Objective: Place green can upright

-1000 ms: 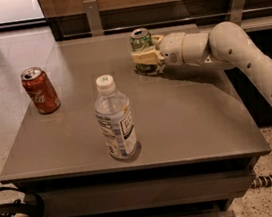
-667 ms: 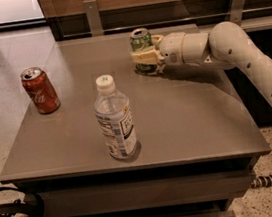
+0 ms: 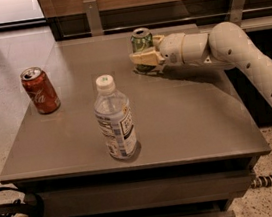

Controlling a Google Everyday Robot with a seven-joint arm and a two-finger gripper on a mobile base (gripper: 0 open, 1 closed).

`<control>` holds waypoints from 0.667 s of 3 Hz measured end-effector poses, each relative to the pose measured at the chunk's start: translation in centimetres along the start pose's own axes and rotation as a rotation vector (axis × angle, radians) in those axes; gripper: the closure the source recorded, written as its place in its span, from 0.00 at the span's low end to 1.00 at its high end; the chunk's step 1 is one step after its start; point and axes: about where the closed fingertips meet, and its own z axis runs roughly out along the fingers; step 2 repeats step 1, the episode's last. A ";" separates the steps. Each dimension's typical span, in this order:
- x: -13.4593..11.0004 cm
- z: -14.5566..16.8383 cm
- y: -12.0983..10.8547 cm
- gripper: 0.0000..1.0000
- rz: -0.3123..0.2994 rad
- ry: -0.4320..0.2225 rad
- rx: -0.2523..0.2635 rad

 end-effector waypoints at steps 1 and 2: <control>0.0 0.3 0.2 0.00 0.000 0.000 -0.005; 0.0 0.3 0.2 0.00 0.000 0.000 -0.005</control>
Offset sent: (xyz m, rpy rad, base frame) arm 0.0000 0.0000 0.0000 0.0000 0.0000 0.0000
